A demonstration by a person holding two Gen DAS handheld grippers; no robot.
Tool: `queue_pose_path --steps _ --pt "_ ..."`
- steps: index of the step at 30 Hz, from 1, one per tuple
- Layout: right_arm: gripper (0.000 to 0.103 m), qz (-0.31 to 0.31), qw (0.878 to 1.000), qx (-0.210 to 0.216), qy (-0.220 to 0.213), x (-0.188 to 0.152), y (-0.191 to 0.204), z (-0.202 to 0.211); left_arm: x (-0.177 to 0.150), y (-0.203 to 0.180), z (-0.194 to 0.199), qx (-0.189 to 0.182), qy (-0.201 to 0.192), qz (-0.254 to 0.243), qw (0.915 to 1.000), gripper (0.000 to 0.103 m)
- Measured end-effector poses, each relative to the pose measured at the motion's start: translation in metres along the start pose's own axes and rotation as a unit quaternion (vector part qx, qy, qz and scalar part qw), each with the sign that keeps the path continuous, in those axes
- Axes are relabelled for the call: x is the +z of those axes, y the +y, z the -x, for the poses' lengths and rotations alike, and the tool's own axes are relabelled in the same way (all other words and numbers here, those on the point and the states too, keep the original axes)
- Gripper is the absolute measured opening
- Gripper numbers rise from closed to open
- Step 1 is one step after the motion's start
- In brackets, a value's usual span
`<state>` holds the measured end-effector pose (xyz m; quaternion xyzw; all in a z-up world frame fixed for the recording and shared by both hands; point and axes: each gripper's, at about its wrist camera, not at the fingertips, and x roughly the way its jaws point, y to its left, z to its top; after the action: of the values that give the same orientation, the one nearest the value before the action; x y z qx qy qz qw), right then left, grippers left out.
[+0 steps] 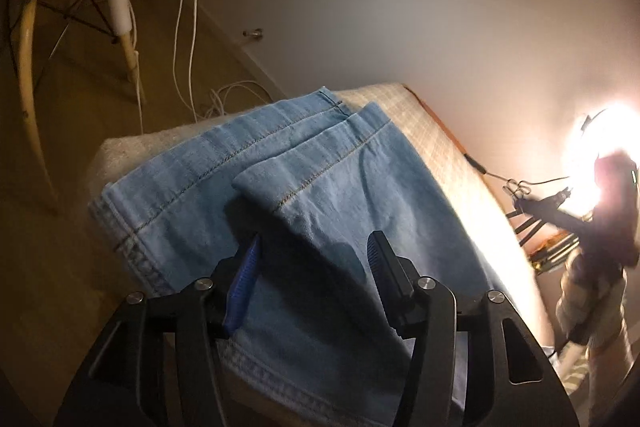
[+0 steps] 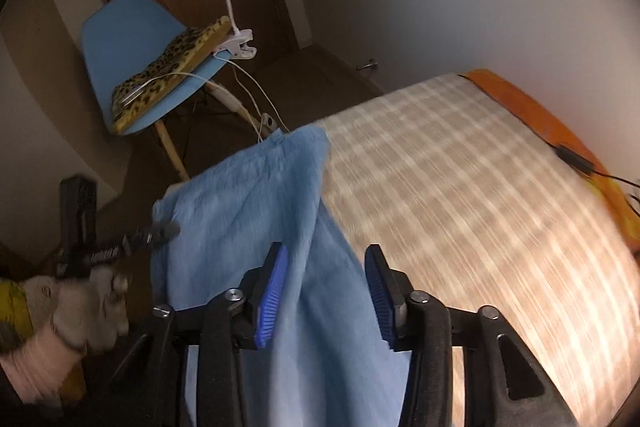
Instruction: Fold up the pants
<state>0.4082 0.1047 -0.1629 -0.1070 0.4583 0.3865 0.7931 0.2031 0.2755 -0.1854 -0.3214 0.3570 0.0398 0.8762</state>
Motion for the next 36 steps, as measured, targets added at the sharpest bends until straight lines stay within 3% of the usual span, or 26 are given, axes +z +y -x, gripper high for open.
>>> queue_pose_path --steps 4,5,6,7,8,13,24,29,32,36 --pt "0.049 -0.017 1.000 0.014 0.017 0.026 -0.010 -0.043 0.006 -0.013 -0.009 0.022 -0.003 -0.020 0.9996 0.053" --pt "0.049 -0.020 1.000 0.014 0.019 0.032 -0.010 -0.053 0.007 -0.016 -0.011 0.024 -0.003 -0.023 0.9994 0.047" --pt "0.049 -0.024 0.999 0.015 0.020 0.039 -0.010 -0.064 0.008 -0.018 -0.013 0.029 -0.008 -0.030 0.9991 0.036" --pt "0.050 -0.028 0.999 0.018 0.020 0.044 -0.010 -0.071 0.008 -0.020 -0.014 0.033 -0.012 -0.043 0.9985 0.005" --pt "0.051 -0.036 0.999 0.023 0.019 0.050 -0.011 -0.079 0.007 -0.022 -0.015 0.031 -0.015 -0.052 0.9981 0.003" --pt "0.052 -0.048 0.998 0.046 0.019 0.071 -0.007 -0.110 0.003 -0.012 0.011 0.012 -0.048 -0.053 0.9974 0.003" --pt "0.051 -0.037 0.995 0.089 0.037 0.097 0.022 -0.157 -0.009 0.004 0.020 0.024 -0.042 -0.064 0.9968 0.003" --pt "0.011 0.018 0.997 0.063 0.039 0.097 0.049 -0.161 -0.012 0.005 0.022 0.022 -0.046 -0.067 0.9965 0.003" --pt "0.005 0.044 0.998 0.035 0.030 0.096 0.059 -0.153 -0.015 0.005 0.029 0.015 -0.055 -0.063 0.9964 0.003" --pt "0.004 0.049 0.998 0.037 -0.003 0.105 0.070 -0.132 -0.009 0.014 0.049 0.009 -0.084 -0.051 0.9951 0.003"
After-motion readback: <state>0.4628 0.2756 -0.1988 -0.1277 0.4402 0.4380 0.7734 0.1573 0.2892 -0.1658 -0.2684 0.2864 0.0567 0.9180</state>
